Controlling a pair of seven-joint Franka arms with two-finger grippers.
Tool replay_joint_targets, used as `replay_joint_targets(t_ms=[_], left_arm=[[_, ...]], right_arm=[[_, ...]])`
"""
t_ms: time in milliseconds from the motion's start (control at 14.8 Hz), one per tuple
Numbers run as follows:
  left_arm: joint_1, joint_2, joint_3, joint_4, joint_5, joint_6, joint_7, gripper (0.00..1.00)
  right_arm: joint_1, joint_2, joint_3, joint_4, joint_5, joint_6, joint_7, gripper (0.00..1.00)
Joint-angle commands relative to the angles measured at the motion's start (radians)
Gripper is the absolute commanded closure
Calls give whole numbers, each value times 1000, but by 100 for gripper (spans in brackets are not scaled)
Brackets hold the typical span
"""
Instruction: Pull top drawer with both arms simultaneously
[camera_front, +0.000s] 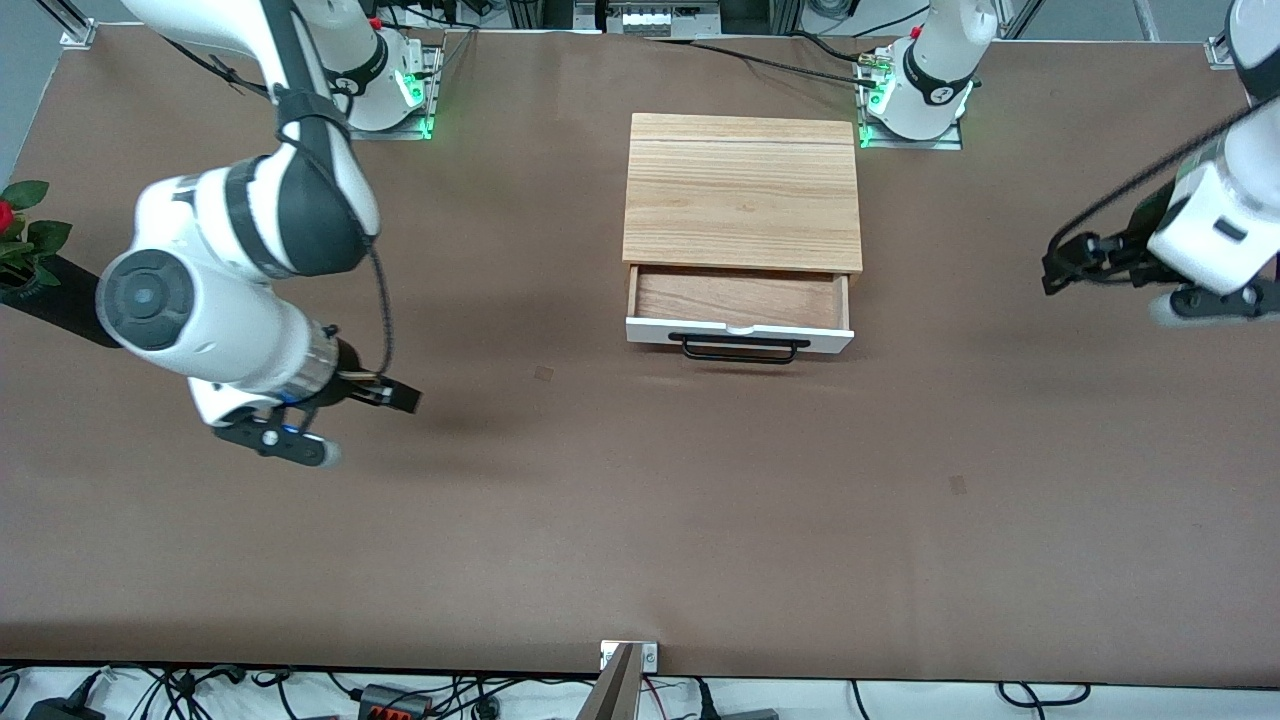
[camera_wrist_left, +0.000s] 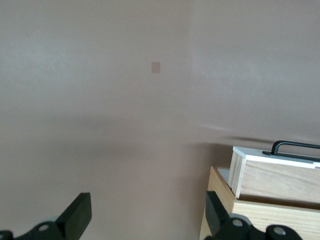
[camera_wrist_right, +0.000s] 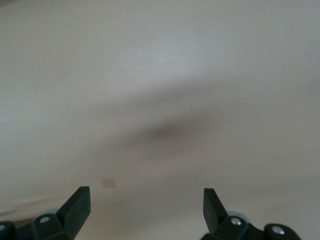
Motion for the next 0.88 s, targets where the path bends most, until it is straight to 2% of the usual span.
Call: replay_joint_targets(t_ms=[0, 203, 271, 542, 677, 813], left_arm=[[-19, -133, 27, -177, -20, 106, 4, 0], [-19, -136, 28, -171, -20, 67, 74, 0], [-19, -132, 30, -162, -20, 63, 91, 0], [1, -101, 30, -96, -18, 28, 116, 0], [1, -80, 28, -55, -17, -18, 116, 0], [3, -64, 28, -39, -15, -22, 119, 0]], right_arm=[[2, -48, -32, -12, -40, -42, 20, 0], [4, -65, -50, -12, -89, -49, 15, 0], [4, -101, -55, -18, -97, -69, 20, 0], [8, -140, -93, -21, -94, -88, 9, 0], [4, -187, -116, -32, -97, -178, 12, 0], [16, -200, -127, -61, -101, -185, 20, 0]])
